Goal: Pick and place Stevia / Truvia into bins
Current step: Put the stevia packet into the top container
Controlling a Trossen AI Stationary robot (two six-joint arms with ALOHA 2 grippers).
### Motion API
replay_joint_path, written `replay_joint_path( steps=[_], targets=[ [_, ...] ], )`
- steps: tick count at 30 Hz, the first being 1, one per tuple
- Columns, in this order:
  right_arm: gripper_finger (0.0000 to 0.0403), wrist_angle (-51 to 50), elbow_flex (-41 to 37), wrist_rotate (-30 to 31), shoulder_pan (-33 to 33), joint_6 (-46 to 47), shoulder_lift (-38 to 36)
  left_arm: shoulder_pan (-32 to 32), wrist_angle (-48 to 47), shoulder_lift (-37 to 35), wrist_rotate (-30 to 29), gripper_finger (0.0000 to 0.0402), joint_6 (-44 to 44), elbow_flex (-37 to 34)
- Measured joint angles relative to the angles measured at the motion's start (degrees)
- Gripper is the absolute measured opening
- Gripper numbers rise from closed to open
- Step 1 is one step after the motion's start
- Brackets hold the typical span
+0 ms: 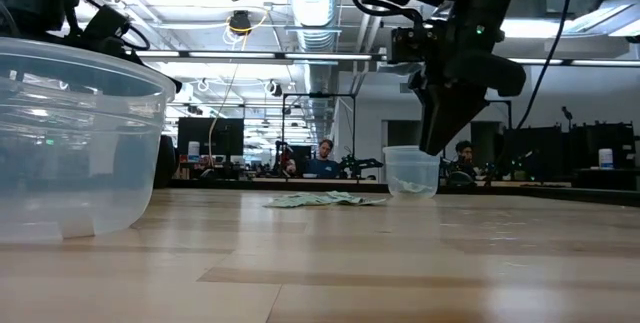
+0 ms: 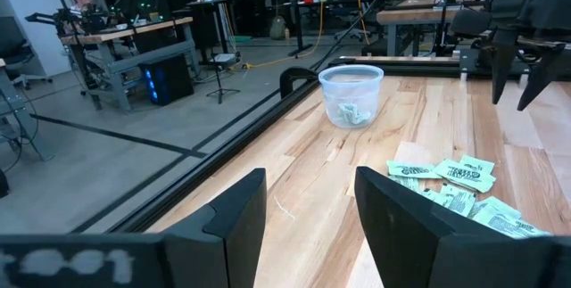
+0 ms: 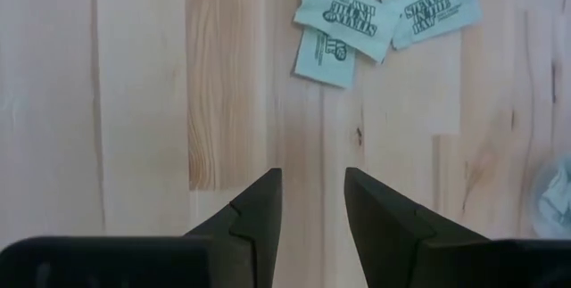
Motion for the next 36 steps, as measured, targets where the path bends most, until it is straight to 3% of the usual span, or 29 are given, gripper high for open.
replay_joint_path(
  steps=[21,36],
  targets=[
    [0.0116,4.5,0.0,0.0,0.0,0.0,0.2,0.0,0.0,0.0,0.0,0.0163,0.0,0.0],
    [0.0116,2.8,0.8,0.9,0.1,0.1,14.7,0.0,0.0,0.0,0.1,0.0163,0.0,0.0]
  ],
)
